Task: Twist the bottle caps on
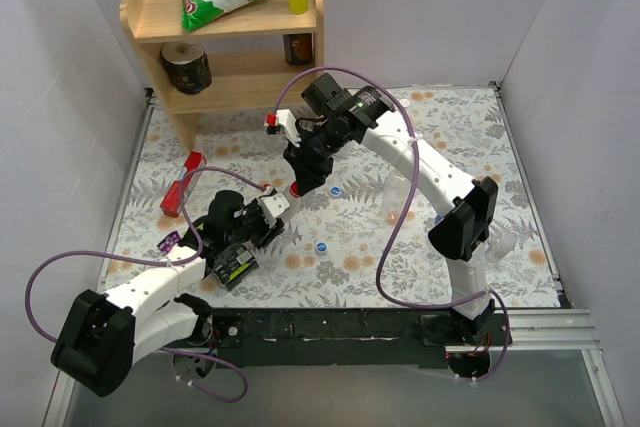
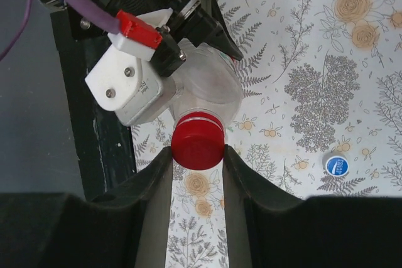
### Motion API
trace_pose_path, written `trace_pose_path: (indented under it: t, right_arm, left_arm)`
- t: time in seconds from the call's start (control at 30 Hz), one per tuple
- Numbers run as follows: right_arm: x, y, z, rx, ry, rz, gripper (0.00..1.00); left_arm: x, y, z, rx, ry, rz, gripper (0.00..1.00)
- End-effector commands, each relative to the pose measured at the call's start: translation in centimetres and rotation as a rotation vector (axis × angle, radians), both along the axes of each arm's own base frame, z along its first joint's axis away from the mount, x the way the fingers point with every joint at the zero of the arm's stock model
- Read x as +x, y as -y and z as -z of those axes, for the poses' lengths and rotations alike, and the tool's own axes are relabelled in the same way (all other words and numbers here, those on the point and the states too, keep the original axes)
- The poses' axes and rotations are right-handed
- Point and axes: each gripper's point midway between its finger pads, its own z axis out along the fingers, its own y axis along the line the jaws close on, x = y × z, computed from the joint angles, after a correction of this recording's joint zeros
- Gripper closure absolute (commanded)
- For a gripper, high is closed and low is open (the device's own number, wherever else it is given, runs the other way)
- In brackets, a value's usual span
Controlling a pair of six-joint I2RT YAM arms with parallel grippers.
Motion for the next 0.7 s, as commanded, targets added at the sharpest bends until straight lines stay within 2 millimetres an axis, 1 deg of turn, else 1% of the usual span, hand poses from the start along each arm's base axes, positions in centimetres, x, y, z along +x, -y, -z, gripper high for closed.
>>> trace_pose_path:
  t: [0.0,0.03,0.07,0.1,0.13,0.17,0.2,0.23,0.27,0.3,0.33,0.37,0.4,0.43,0.5,0.53,0.57,0.6,0.63,0.67]
  right_arm:
    - [-1.1,-1.1,0.1,-0.043,-0.084,0.083,0.99]
    - [-0.7,-0.6,-0.4,-0.035,-0.065,0.088,0.93]
    - [-0.5,-0.1,-0.9,-0.031,-0.050,0.088,0.76]
    - [-0.4,0.2,-1.6,-0.015,-0.031,0.082,0.67]
    - [0.1,1.2,-3.1,0.018,0.016,0.077,0.60]
    - [0.0,1.9,-3.7,0.028,0.043,0.060,0.51]
    - [-0.1,2.6,-3.9,0.028,0.067,0.037,0.47]
    - [-0.6,3.7,-5.2,0.059,0.161,-0.040,0.44]
    - [-1.5,4.4,-5.0,0.059,0.175,-0.096,0.41]
    - [-2.0,4.9,-5.1,0.070,0.211,-0.145,0.39]
    - [-2.9,6.0,-4.8,0.065,0.251,-0.197,0.38]
    - [-2.8,6.4,-4.7,0.070,0.334,-0.264,0.37]
    - [-2.8,6.3,-4.8,0.088,0.386,-0.299,0.36]
    - [-3.8,6.7,-4.3,0.087,0.406,-0.341,0.36]
    - [-4.2,6.5,-3.9,0.099,0.495,-0.432,0.36]
    - [-5.2,6.3,-4.0,0.112,0.520,-0.477,0.36]
    - [-5.4,6.3,-3.1,0.094,0.541,-0.504,0.36]
    - [-5.7,6.0,-3.0,0.098,0.564,-0.523,0.36]
    - [-5.9,5.1,-3.6,0.130,0.609,-0.538,0.36]
    - [-6.2,4.9,-3.0,0.129,0.610,-0.549,0.36]
  left_arm:
    - [2.7,2.1,-6.9,-0.142,0.200,-0.002,1.00]
    - [2.4,2.1,-6.5,-0.134,0.187,0.010,1.00]
    - [1.9,2.0,-5.7,-0.117,0.160,0.019,1.00]
    - [1.5,2.1,-5.4,-0.113,0.142,0.037,1.00]
    - [1.1,2.1,-5.0,-0.108,0.123,0.051,1.00]
    - [0.2,2.1,-4.0,-0.087,0.075,0.081,1.00]
    - [-0.4,2.2,-3.4,-0.066,0.063,0.120,1.00]
    - [-2.0,2.4,-2.4,-0.059,0.001,0.184,1.00]
    - [-2.6,2.4,-1.9,-0.045,-0.016,0.223,1.00]
    - [-3.0,2.5,-1.6,-0.024,-0.011,0.265,1.00]
    - [-4.2,2.6,-0.7,-0.014,-0.065,0.316,1.00]
    - [-4.6,2.6,-0.5,-0.008,-0.074,0.342,1.00]
    - [-4.7,2.8,-0.9,-0.011,-0.066,0.368,1.00]
    - [-4.8,2.8,-0.9,-0.007,-0.057,0.385,1.00]
    - [-5.0,3.2,-1.4,-0.022,-0.062,0.411,1.00]
    - [-5.0,3.2,-1.4,-0.011,-0.050,0.430,1.00]
    - [-5.1,3.5,-1.4,-0.015,-0.062,0.447,1.00]
    - [-5.0,3.5,-1.6,-0.017,-0.064,0.452,1.00]
    - [-4.8,3.7,-2.1,-0.020,-0.057,0.459,1.00]
    - [-4.8,3.9,-2.2,-0.022,-0.057,0.465,1.00]
